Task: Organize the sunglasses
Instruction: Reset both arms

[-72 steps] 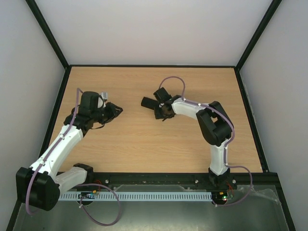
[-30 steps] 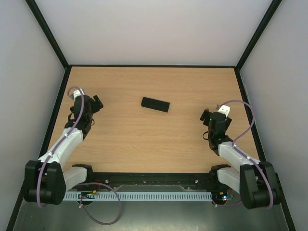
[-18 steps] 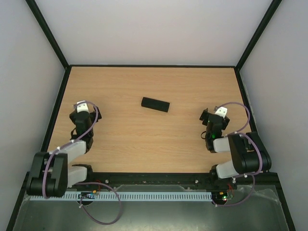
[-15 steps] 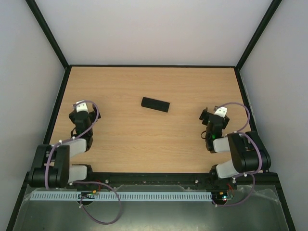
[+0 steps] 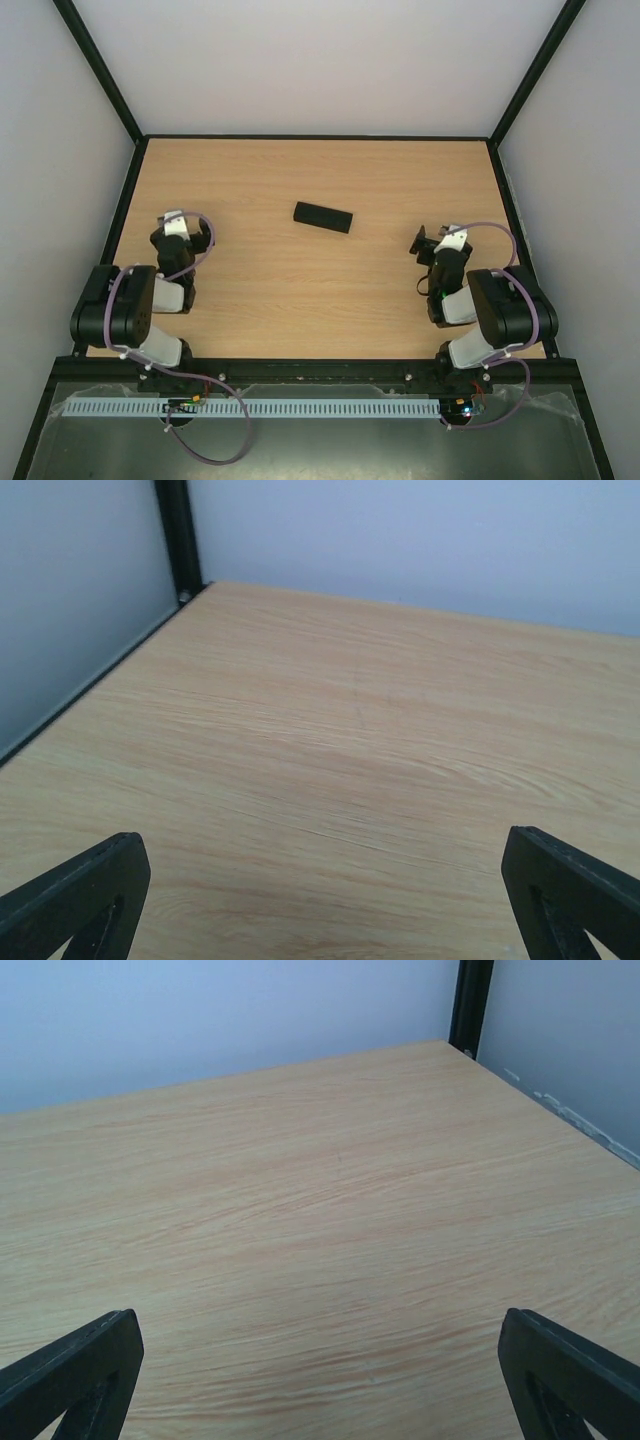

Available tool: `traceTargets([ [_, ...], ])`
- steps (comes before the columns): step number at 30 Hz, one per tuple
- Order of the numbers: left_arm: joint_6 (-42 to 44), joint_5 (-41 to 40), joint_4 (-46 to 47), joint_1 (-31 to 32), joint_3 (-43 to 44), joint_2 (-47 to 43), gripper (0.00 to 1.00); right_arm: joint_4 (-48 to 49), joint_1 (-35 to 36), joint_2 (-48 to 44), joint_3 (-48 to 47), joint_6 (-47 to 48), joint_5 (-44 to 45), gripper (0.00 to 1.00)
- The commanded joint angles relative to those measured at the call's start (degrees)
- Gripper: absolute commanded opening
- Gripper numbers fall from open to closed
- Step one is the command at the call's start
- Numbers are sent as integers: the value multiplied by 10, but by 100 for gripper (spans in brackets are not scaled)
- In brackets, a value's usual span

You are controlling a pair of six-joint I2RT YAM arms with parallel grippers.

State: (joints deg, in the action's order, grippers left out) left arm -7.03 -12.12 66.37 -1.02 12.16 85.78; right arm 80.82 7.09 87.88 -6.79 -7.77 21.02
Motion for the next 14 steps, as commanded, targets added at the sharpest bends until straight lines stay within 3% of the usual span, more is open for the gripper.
traceTargets([
  [1, 39, 72, 43, 10, 22, 21, 100, -21, -2, -4, -30, 10, -13, 99],
  [14, 40, 73, 53, 10, 18, 22, 99, -29, -9, 0, -39, 8, -23, 99],
])
